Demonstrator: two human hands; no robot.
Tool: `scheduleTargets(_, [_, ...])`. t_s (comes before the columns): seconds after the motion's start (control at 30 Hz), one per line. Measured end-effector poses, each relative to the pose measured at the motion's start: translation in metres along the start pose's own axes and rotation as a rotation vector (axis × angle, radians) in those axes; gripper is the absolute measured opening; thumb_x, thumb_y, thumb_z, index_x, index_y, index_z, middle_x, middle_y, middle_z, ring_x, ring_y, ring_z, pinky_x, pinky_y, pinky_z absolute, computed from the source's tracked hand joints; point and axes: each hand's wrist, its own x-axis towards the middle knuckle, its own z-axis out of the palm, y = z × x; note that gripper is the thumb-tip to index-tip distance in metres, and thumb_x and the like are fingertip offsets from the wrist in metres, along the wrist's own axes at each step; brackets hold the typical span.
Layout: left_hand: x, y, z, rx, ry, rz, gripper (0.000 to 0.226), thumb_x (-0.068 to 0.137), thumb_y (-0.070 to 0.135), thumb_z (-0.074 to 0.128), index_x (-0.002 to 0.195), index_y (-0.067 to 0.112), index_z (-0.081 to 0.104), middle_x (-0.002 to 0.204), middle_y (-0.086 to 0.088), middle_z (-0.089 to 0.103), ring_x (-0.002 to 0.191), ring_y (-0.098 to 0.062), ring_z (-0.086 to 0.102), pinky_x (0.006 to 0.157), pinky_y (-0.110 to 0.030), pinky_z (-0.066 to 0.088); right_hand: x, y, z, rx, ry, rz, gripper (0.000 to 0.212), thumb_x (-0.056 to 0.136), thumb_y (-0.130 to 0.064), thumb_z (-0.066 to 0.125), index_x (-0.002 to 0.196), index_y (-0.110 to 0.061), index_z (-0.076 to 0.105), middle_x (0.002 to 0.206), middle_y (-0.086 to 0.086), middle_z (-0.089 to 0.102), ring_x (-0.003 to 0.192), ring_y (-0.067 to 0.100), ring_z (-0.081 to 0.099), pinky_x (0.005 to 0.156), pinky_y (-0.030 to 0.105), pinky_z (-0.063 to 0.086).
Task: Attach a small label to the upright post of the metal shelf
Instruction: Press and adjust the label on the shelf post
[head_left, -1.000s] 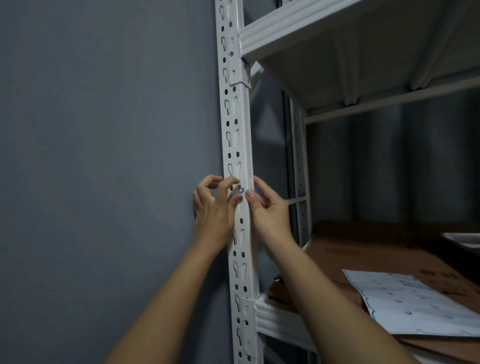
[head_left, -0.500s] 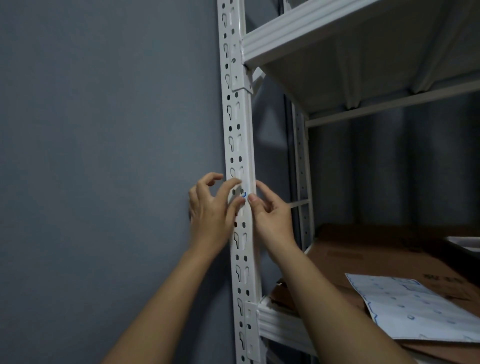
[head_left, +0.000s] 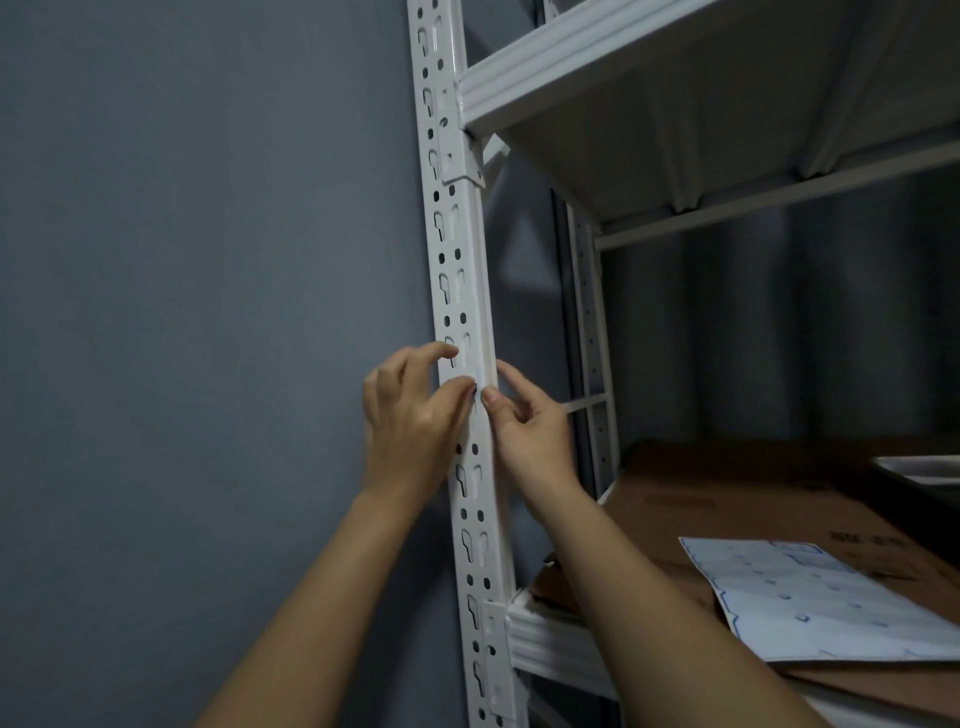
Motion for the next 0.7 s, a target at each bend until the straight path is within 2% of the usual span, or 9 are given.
scheduleTargets(0.17, [0.0012,-0.0033,0.0047,0.059,0.052,0.047,0.009,0.082,0.015,0.065,0.073,0.015,0.068,0.121,-0.002,0.045,0.106,-0.026,0.038,0.081,-0.036,0.03,0.0009,0.0033,0.0018,-0.009,0.013,0.002,0.036,0.093,-0.023,0.061,0.127,-0.034,0.059,0.094,-0.003,0.075,0.095,0.013,0.069,0.094,0.042,0.053])
scheduleTargets(0.33, [0.0021,-0.003,0.0074,0.078,0.067,0.059,0.011,0.082,0.016,0.063,0.071,0.014,0.066,0.121,-0.001,0.044,0.105,-0.025,0.038,0.083,-0.036,0.031,0.0007,0.0035,0.0029,-0.029,0.033,-0.001,0.034,0.093,-0.024,0.061,0.124,-0.037,0.06,0.092,0.002,0.073,0.09,0.019,0.07,0.09,0.045,0.054])
scheduleTargets(0.47, [0.0024,-0.0023,0.0076,0.058,0.067,0.024,0.014,0.084,0.018,0.06,0.072,0.014,0.066,0.12,-0.001,0.044,0.105,-0.025,0.038,0.083,-0.035,0.031,-0.0017,0.0004,0.0016,-0.01,0.028,0.007,0.036,0.094,-0.021,0.059,0.128,-0.032,0.058,0.094,-0.002,0.073,0.093,0.012,0.069,0.092,0.04,0.054])
scheduleTargets(0.7, [0.0009,-0.0001,0.0058,0.003,0.028,-0.042,0.015,0.083,0.021,0.056,0.076,0.012,0.067,0.119,0.0,0.042,0.106,-0.024,0.037,0.086,-0.035,0.029,-0.0045,-0.0021,0.0017,-0.016,0.03,0.01,0.035,0.094,-0.019,0.059,0.128,-0.031,0.059,0.095,-0.001,0.074,0.093,0.012,0.069,0.092,0.039,0.054])
